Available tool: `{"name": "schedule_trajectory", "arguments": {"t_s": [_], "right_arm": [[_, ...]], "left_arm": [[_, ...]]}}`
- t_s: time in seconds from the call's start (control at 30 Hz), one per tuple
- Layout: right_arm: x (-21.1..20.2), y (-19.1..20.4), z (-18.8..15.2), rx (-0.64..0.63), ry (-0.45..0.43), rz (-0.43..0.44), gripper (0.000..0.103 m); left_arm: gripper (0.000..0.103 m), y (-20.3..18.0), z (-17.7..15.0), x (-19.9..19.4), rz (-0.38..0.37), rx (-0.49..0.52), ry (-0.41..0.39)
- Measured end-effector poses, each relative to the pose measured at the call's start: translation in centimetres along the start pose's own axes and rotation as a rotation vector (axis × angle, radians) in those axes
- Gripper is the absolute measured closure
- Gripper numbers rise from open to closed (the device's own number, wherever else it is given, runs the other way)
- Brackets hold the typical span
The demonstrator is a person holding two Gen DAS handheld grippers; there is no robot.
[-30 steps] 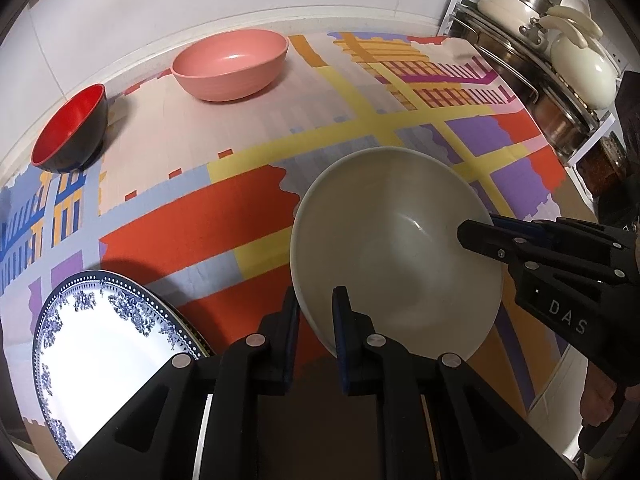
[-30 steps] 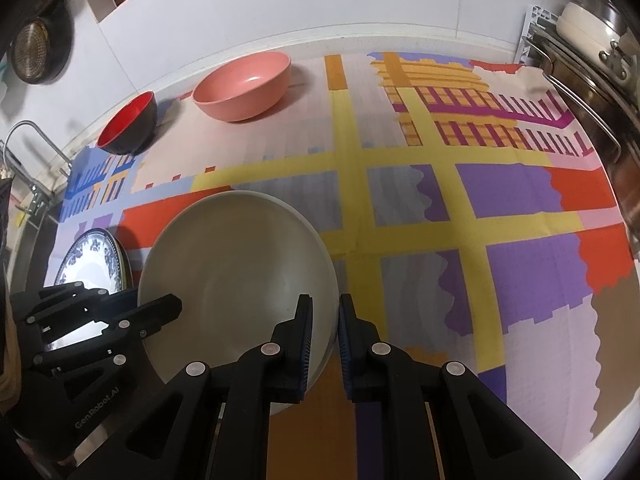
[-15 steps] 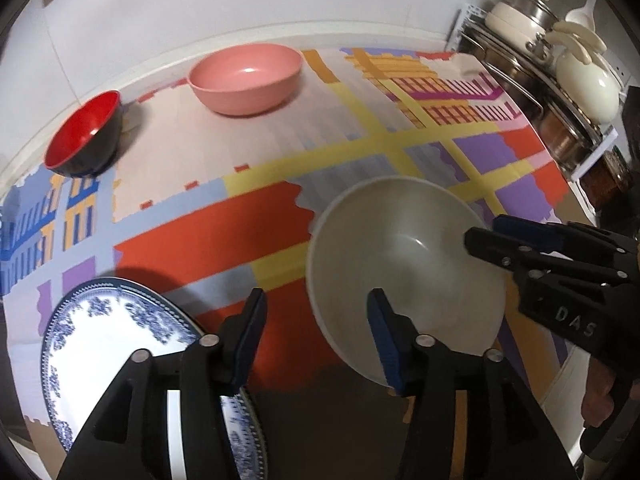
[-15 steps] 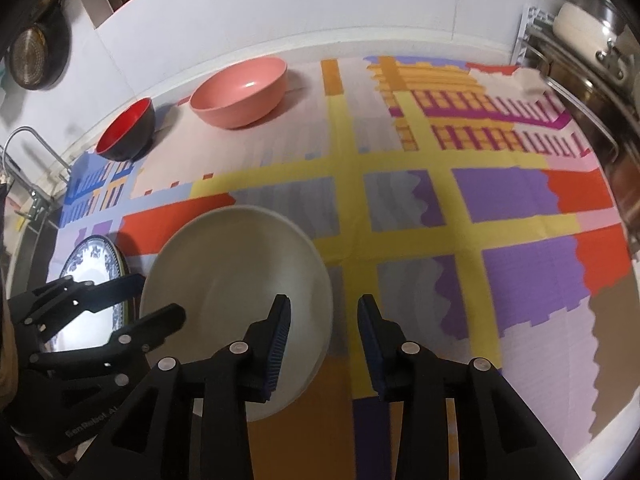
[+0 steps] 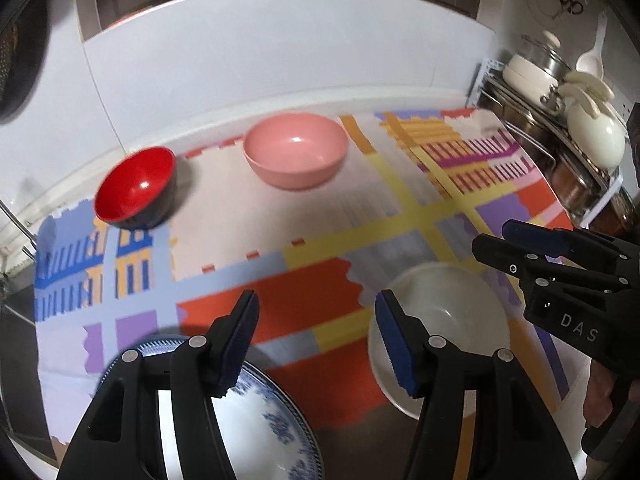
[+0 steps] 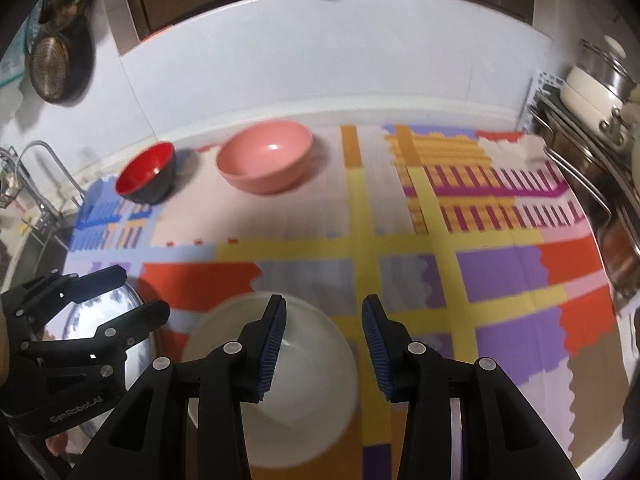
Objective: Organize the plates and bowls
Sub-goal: 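Lower the white bowl onto the stacked plates and open both grippers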
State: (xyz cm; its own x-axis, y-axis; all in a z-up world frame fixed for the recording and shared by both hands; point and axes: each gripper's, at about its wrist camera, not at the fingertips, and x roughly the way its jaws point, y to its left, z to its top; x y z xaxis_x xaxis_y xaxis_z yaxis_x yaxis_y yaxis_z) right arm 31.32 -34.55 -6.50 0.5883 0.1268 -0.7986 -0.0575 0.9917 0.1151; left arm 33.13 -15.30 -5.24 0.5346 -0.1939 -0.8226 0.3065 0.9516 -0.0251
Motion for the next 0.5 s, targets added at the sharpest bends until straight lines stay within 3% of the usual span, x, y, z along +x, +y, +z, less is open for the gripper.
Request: {"name": "schedule_trajectory", "arguments": {"t_s": [0.5], "right_arm": [[2.5,1.8,6.0,-0.016,-0.055,0.027,0.062]], "left_arm": [[0.038,3.6,5.3,0.9,0.105,0.003,-0.072]]}}
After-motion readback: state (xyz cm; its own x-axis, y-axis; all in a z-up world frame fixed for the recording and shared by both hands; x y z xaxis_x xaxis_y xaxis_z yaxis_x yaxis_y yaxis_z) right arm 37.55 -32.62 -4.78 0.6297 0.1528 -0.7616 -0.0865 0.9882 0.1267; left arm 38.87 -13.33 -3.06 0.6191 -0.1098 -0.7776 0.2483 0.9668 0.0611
